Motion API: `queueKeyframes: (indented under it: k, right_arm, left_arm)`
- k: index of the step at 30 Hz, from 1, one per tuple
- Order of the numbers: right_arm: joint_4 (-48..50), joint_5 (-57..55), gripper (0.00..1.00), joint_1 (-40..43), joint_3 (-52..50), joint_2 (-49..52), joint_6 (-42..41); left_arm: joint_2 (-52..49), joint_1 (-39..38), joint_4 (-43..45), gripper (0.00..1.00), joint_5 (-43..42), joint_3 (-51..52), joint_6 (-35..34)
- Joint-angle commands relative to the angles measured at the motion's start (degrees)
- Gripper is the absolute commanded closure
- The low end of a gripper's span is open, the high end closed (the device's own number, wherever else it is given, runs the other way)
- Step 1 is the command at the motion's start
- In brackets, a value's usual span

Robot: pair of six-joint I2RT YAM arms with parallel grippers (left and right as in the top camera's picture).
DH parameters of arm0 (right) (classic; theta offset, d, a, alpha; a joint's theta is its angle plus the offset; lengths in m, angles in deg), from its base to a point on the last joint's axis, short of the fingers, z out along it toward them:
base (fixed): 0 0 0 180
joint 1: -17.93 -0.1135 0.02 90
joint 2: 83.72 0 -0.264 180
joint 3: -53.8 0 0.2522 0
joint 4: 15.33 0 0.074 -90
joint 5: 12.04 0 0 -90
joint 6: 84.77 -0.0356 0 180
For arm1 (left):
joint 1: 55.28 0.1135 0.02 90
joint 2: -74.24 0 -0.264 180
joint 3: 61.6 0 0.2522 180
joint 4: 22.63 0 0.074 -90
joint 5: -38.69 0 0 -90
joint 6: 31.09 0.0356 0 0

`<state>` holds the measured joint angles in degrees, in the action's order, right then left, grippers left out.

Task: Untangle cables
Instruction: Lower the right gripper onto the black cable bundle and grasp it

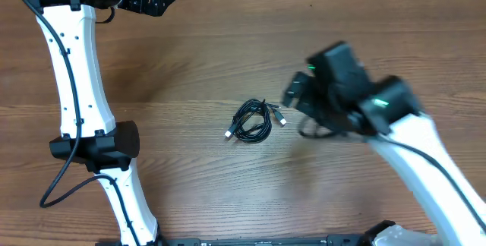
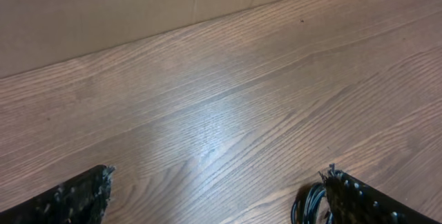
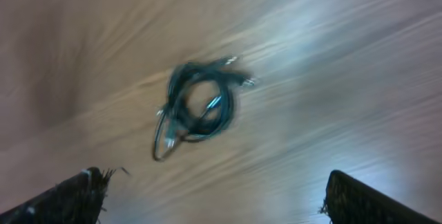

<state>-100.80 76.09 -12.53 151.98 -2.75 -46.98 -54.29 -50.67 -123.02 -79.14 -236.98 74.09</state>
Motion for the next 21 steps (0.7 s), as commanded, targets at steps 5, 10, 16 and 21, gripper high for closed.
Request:
queueKeyframes:
  k: [5, 10, 16, 21]
  right_arm:
    - [9.8, 13.3, 0.0, 1.4, -7.6, 9.3, -14.1]
    - [21.8, 26.1, 0.0, 2.2, -7.6, 15.1, -13.8]
    - [24.3, 29.2, 0.01, 1.9, -7.6, 18.9, -15.3]
    - [25.0, 31.6, 0.25, 0.6, -7.6, 20.2, -15.5]
  left_arm:
    - [1.6, -0.1, -0.9, 0.0, -0.3, -1.0, 1.1]
    - [1.6, -0.1, -1.2, 0.01, -0.1, -1.0, 1.1]
    - [1.6, -0.1, -1.4, 0.0, 1.4, -1.0, 1.1]
    - [1.6, -0.1, -1.6, 0.01, 3.3, -1.0, 1.1]
